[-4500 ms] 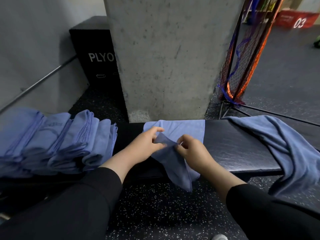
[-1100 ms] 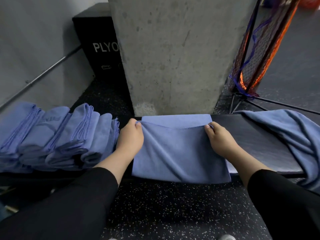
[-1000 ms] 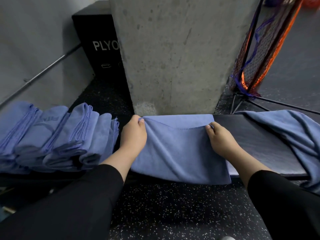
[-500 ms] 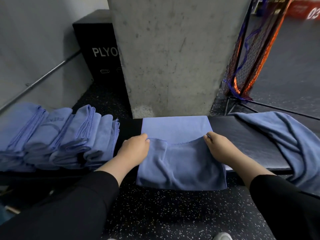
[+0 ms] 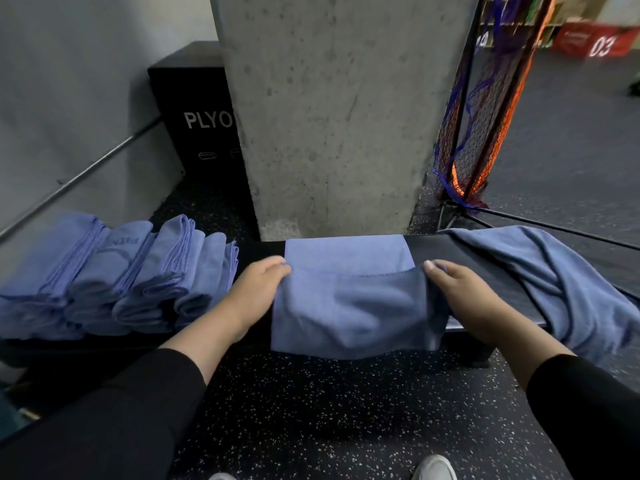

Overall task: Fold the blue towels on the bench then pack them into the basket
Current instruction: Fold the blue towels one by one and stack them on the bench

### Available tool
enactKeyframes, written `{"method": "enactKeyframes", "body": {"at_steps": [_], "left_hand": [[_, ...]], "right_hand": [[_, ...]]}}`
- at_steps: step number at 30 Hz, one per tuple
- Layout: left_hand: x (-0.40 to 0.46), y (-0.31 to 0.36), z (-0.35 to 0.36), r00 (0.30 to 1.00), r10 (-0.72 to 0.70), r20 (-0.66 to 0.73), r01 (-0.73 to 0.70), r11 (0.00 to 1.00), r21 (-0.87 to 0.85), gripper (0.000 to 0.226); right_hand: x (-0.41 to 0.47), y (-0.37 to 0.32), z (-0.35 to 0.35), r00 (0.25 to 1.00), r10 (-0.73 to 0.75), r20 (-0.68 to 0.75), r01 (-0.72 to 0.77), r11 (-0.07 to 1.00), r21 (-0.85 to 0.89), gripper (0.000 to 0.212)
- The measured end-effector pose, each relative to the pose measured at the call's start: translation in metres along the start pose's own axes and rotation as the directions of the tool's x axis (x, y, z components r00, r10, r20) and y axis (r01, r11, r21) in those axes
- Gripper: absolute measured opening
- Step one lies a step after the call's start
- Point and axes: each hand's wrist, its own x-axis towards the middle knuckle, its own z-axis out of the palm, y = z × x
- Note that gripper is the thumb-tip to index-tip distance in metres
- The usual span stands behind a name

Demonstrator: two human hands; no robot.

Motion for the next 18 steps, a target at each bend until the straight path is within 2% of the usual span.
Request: {"method": "enactKeyframes", "body": {"at_steps": [1, 3, 5, 8, 12, 15, 18], "left_hand": [[0.004, 0.003, 0.0, 0.999, -0.029, -0.018, 0.027, 0.993, -0.111, 0.028], [0.016, 0.004, -0.001, 0.994, -0.093, -0.06, 0.075, 0.964, -0.254, 0.026], [0.033, 0.002, -0.001, 0.986, -0.115, -0.122, 0.075, 0.954, -0.29, 0.03], [0.059, -0.005, 0.006, 0.972, -0.053, -0.231, 0.022, 0.991, -0.135, 0.033], [0.089, -0.02, 0.02, 0.955, 0.028, -0.295, 0.001, 0.995, 0.098, 0.029], [0.102, -0.038, 0.028, 0.976, 0.039, -0.215, 0.036, 0.941, 0.336, 0.027], [0.104, -0.06, 0.032, 0.995, 0.032, -0.099, 0.024, 0.854, 0.519, 0.03]], "right_hand": [[0.004, -0.004, 0.0, 0.999, 0.011, -0.03, -0.008, 0.996, 0.084, 0.037], [0.018, -0.011, 0.0, 0.994, 0.047, -0.095, -0.031, 0.986, 0.165, 0.052], [0.035, -0.015, 0.002, 0.983, 0.097, -0.153, -0.062, 0.974, 0.216, 0.062], [0.063, -0.015, 0.009, 0.966, 0.096, -0.24, -0.04, 0.973, 0.227, 0.048], [0.093, -0.006, 0.024, 0.951, 0.024, -0.307, -0.011, 0.999, 0.046, 0.038], [0.103, 0.01, 0.038, 0.962, 0.014, -0.271, -0.056, 0.988, -0.147, 0.036], [0.101, 0.026, 0.047, 0.986, 0.009, -0.165, -0.064, 0.941, -0.333, 0.035]]}}
